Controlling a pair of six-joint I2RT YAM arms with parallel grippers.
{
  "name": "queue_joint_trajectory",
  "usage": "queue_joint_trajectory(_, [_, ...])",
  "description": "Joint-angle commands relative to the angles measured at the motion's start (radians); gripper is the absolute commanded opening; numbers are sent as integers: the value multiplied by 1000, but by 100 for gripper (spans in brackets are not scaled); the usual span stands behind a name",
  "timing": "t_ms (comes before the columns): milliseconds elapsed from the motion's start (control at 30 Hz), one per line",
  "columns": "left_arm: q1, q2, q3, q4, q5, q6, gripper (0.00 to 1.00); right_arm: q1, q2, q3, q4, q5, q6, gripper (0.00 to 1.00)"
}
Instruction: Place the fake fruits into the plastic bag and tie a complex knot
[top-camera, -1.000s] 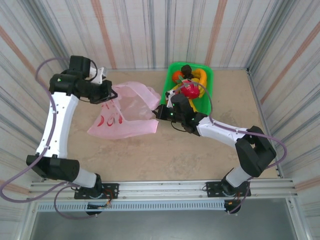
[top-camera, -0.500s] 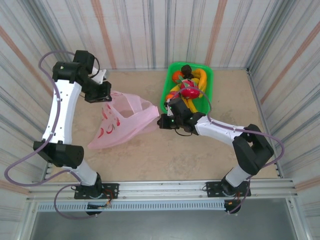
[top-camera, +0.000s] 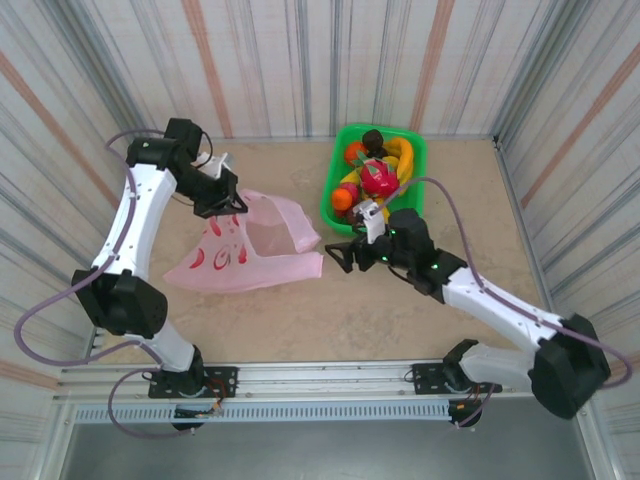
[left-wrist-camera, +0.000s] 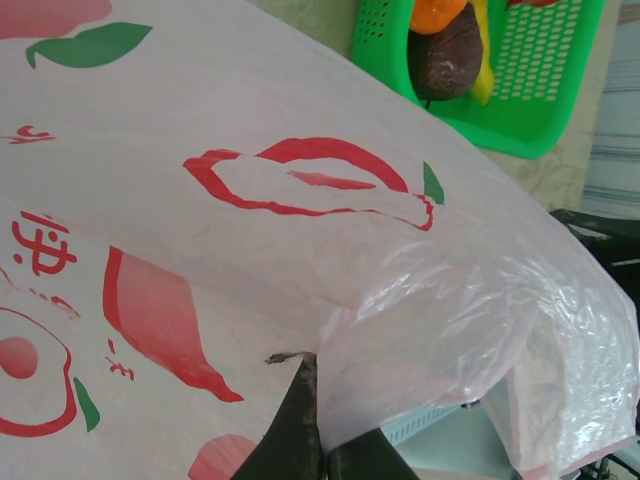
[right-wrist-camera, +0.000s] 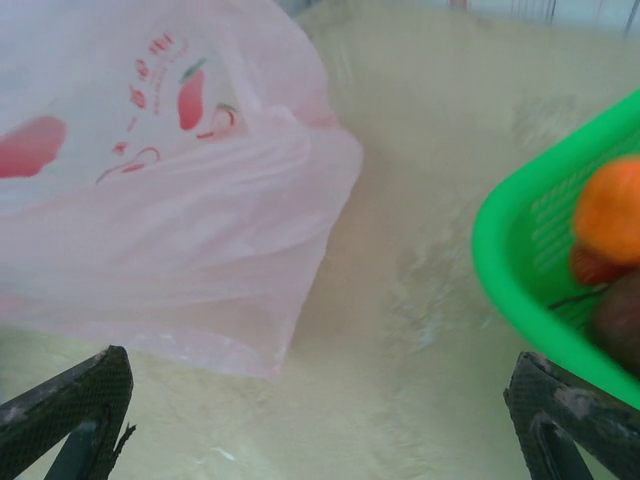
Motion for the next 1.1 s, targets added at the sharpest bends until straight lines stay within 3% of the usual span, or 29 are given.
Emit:
queue_joint_trajectory(0, [-5,-43,-13,36,61,-32,0,-4,-75,-26,29,-115,-242,99])
queue_joint_trajectory(133, [-9,-48,-23,51,74,-43,0,42,-40,-16,91,-150,-299,99])
queue_joint_trajectory(233, [-11,-49,-26,51,73,-43,0,84,47,29,137,-95,-346,99])
queue_joint_trajectory(500, [-15,-57,-20,20,58,2,0,75,205,188,236,-105,-328,96])
queue_joint_trajectory(567, [-15,-63,-18,3,38,26,0,70,217,208,237,-150,-318,80])
queue_joint_trajectory(600, [-16,-65,-14,-5,25,40,0,60,218,218,234,-178,-299,65])
queue_joint_trajectory(733, [-15,-75,1,-35,-15,116,0,-14,204,232,222,-262,-158,22])
queue_joint_trajectory(833, [-15,-76,25,-64,-15,191,0,-68,182,248,163,-280,-85,3])
queue_joint_trajectory(933, [-16,-75,48,-101,-20,272,0,-133,177,290,35,-295,-24,0])
queue_joint_trajectory(1067, [-29,-66,87,-172,-122,345,0,-211,184,316,-93,-303,2,0])
